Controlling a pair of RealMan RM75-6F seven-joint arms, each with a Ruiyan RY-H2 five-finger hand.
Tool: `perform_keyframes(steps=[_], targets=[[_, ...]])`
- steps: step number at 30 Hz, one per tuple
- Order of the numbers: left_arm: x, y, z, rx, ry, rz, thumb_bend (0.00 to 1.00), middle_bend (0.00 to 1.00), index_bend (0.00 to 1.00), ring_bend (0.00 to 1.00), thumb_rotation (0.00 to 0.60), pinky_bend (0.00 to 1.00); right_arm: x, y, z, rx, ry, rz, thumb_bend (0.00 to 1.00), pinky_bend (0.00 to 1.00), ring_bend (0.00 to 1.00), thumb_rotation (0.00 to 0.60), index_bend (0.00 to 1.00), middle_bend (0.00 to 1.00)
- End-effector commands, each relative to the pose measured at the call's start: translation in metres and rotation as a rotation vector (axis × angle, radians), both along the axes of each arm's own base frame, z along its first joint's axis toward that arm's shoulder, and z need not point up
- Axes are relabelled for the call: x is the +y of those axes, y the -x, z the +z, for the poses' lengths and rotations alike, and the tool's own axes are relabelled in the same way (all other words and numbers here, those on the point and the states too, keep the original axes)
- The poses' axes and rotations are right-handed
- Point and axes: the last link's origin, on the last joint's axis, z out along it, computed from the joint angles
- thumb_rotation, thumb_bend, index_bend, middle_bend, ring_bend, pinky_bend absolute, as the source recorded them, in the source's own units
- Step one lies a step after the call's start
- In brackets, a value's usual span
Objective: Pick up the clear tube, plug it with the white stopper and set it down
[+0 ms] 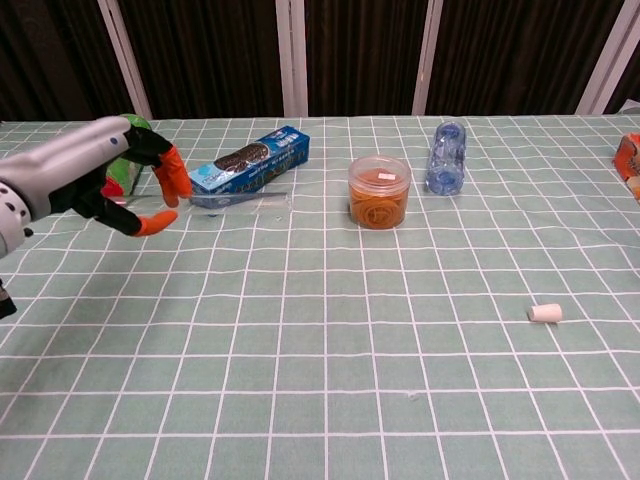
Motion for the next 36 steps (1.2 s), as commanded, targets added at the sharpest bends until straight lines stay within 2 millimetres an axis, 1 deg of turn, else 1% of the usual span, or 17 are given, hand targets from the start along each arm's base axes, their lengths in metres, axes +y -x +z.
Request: perform_keyframes(steps=[1, 4, 8, 15, 18, 23, 31, 36], targets=[[0.006, -0.003, 0.013, -0.028, -0.018, -0.031, 0.67, 0.47, 0.53, 0.09, 0.6, 0.0, -0.012, -0.01, -0.013, -0.019, -0.028, 0.0, 0.3, 0.0, 0.04, 0.6, 0.22, 0.12], [0.008, -0.006, 0.024, -0.057, -0.028, -0.055, 0.67, 0.47, 0.53, 0.09, 0.6, 0.0, -0.02, -0.02, -0.029, -0.026, -0.076, -0.011, 0.3, 0.02, 0.06, 0.6, 0.28, 0.16], [0.009, -0.009, 0.035, -0.084, -0.034, -0.076, 0.67, 0.47, 0.53, 0.09, 0.6, 0.0, -0.027, -0.029, -0.048, -0.015, -0.119, -0.017, 0.3, 0.04, 0.08, 0.6, 0.35, 0.18], [0.005, -0.008, 0.046, -0.109, -0.034, -0.091, 0.67, 0.47, 0.53, 0.09, 0.6, 0.0, -0.032, -0.035, -0.085, 0.009, -0.177, -0.037, 0.3, 0.04, 0.08, 0.6, 0.38, 0.19], [0.004, -0.007, 0.049, -0.115, -0.034, -0.092, 0.67, 0.47, 0.53, 0.09, 0.6, 0.0, -0.034, -0.036, -0.096, 0.025, -0.191, -0.036, 0.3, 0.04, 0.08, 0.6, 0.39, 0.19], [0.005, -0.002, 0.049, -0.115, -0.029, -0.083, 0.67, 0.47, 0.53, 0.09, 0.6, 0.0, -0.037, -0.039, -0.111, 0.016, -0.215, -0.043, 0.3, 0.05, 0.08, 0.6, 0.41, 0.2], [0.008, 0.002, 0.048, -0.115, -0.036, -0.075, 0.67, 0.47, 0.53, 0.09, 0.6, 0.0, -0.044, -0.048, -0.13, 0.008, -0.238, -0.033, 0.3, 0.05, 0.09, 0.6, 0.43, 0.2], [0.011, 0.007, 0.049, -0.11, -0.039, -0.067, 0.67, 0.47, 0.53, 0.09, 0.6, 0.0, -0.049, -0.05, -0.139, 0.012, -0.252, -0.039, 0.3, 0.05, 0.09, 0.6, 0.45, 0.21]])
